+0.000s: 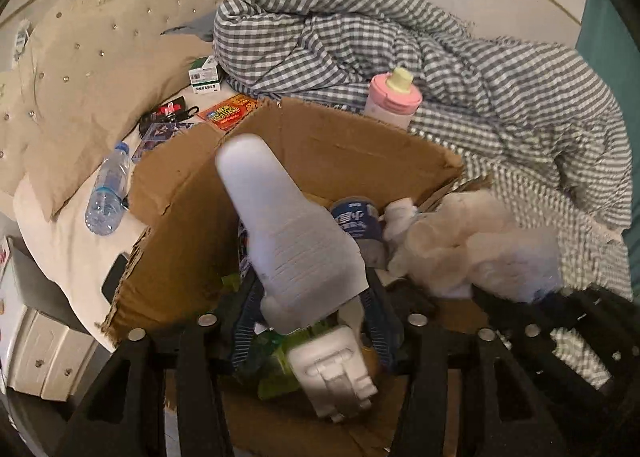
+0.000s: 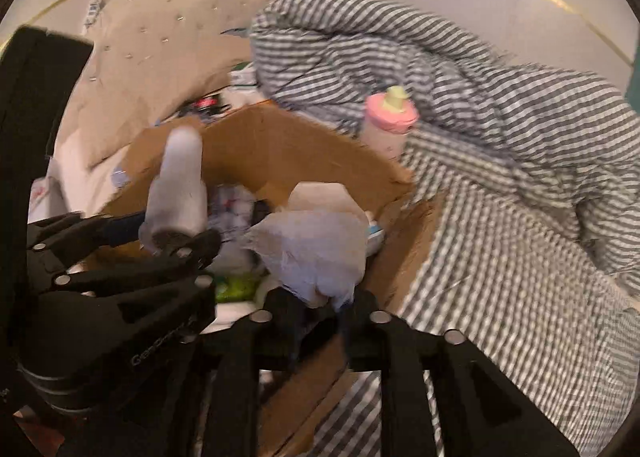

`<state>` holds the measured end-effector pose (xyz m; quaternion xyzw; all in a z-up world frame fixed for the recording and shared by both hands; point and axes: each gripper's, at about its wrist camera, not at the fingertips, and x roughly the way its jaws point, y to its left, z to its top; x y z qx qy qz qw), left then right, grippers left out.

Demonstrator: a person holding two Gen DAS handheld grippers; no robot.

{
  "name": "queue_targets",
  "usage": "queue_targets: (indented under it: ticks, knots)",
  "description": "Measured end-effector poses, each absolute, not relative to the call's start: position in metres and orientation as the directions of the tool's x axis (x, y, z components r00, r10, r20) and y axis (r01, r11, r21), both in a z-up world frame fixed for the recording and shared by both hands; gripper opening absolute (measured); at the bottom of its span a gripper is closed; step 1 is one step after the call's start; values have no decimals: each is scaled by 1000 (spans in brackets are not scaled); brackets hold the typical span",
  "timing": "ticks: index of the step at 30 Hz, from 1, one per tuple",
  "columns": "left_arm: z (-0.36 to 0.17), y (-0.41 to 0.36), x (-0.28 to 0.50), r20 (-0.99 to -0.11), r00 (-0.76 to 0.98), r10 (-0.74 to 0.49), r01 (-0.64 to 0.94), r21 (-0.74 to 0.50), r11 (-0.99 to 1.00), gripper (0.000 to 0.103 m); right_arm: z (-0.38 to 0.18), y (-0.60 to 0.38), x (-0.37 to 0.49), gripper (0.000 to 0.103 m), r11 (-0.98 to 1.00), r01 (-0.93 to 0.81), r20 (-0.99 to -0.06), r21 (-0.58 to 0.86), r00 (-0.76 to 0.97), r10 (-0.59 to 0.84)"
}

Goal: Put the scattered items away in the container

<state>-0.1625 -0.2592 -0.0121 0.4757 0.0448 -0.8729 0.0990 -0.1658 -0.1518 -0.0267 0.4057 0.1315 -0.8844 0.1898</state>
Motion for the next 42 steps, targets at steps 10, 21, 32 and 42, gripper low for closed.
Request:
queue_targets:
  ticks: [10, 21, 32, 42]
  knots:
    - [4, -243, -147, -811, -581, -71, 220, -72, -973, 100, -6, -55, -165, 93, -972, 232, -733, 27, -657, -177]
    - [52, -159, -93, -726, -683, -82, 148, -27, -989, 103, 39, 48, -82, 98, -996, 86, -664, -22, -746, -49]
    - [32, -93, -89, -757, -648, -82, 50, 65, -997, 103, 6, 99, -61, 98, -1000, -9, -701, -25, -713, 24]
    - [30, -92, -89, -766, -634, -108, 53, 96, -994, 103, -3, 98, -67, 98, -999, -20, -705, -42, -708, 44]
